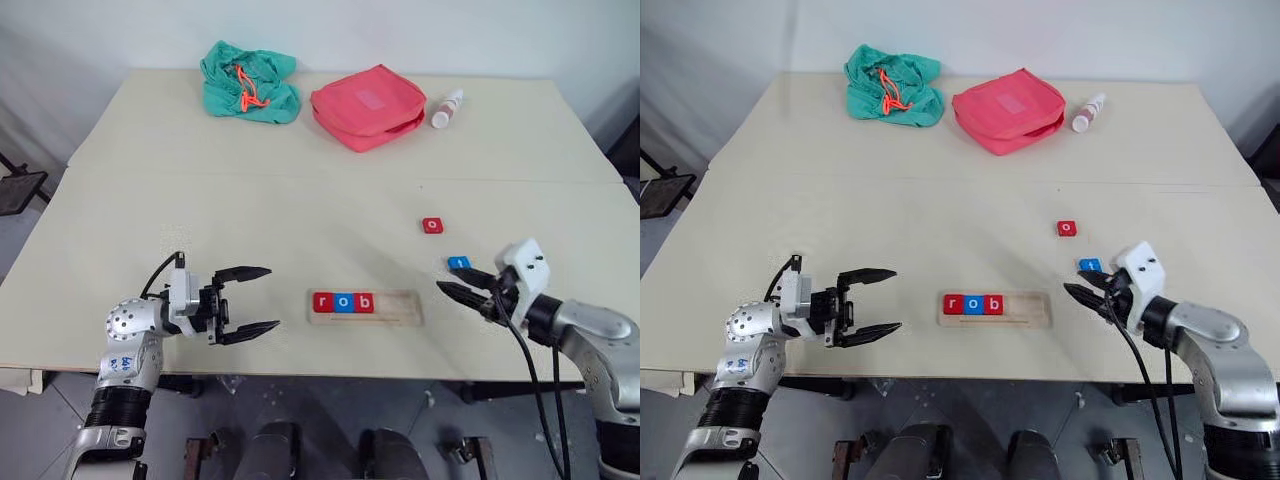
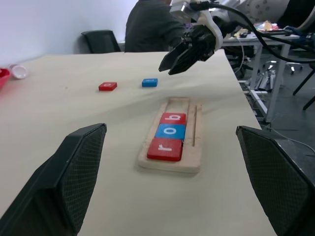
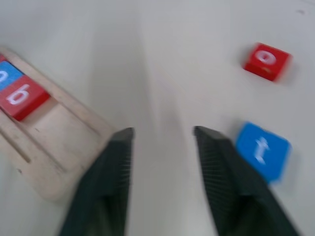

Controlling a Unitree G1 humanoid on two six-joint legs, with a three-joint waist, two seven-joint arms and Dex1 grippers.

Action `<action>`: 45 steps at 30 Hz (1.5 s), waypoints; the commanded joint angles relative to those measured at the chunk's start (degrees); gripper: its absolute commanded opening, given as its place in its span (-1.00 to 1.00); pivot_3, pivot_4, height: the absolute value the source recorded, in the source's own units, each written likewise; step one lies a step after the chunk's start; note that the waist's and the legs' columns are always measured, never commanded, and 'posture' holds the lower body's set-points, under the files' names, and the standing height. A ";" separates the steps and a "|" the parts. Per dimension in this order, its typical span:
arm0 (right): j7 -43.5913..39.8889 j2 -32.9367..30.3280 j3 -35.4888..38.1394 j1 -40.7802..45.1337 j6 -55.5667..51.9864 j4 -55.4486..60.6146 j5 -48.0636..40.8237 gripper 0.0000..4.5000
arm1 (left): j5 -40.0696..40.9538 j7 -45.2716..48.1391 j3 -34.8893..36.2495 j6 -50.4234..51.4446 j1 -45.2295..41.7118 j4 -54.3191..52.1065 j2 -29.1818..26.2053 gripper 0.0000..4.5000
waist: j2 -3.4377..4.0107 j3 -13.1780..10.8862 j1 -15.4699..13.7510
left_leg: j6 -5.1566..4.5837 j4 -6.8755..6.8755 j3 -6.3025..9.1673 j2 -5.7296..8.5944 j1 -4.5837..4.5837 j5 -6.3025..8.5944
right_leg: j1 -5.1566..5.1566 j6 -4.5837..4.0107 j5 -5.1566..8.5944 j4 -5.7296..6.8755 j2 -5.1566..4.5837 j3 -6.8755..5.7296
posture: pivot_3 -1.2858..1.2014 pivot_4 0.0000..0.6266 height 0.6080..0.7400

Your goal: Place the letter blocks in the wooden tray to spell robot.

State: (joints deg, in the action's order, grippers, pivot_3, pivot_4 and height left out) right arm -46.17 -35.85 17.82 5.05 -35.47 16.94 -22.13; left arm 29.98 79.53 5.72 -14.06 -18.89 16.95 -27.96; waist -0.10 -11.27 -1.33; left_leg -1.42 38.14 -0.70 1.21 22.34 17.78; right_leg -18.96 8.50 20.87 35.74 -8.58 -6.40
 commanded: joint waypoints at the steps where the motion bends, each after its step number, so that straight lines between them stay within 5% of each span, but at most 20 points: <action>1: 2.96 1.50 4.42 -3.19 4.64 2.45 -0.93 0.50 | -0.22 2.25 0.56 -1.58 -2.60 3.51 -0.42 1.00 | 0.00 0.00 0.00 | 0.00 0.00 -0.01 0.00 0.00 0.00 | 0.00 0.00 0.00 0.00 0.00 0.01 | 0.03 -0.52 1.00; 5: 3.48 2.12 5.61 -6.46 7.65 2.97 -1.64 0.98 | -0.40 3.52 0.68 -2.38 -4.14 6.04 -0.31 1.00 | 0.00 0.00 0.03 | -0.01 -0.01 -0.03 0.02 -0.02 0.00 | 0.00 0.00 0.00 0.02 -0.01 0.01 | 0.03 -0.52 1.00; 34: 8.67 1.18 5.49 -4.76 6.90 2.62 -4.16 0.98 | -0.32 5.42 2.36 -2.55 -4.81 7.08 -1.13 1.00 | 0.00 0.00 0.04 | -0.01 -0.01 -0.01 0.00 -0.03 0.00 | 0.01 0.00 0.00 0.02 -0.01 0.03 | 0.03 -0.52 1.00; 45: 14.06 0.34 -4.26 15.45 -5.91 -6.99 -2.15 0.98 | -0.04 3.80 2.06 -1.38 -2.48 2.45 -0.69 1.00 | 0.00 0.00 1.15 | -0.01 -0.01 0.03 0.00 -0.03 0.00 | -0.02 0.00 0.00 0.10 0.00 0.02 | 0.03 -0.52 1.00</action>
State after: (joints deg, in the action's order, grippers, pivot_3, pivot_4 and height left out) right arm -32.93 -34.14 15.03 18.38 -40.45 12.01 -25.63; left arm 29.20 83.76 7.34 -15.52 -22.03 21.92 -28.28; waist -0.09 -11.27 -0.18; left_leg -1.43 38.12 -0.66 1.22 22.32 17.78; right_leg -18.97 8.50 20.87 35.84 -8.61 -6.37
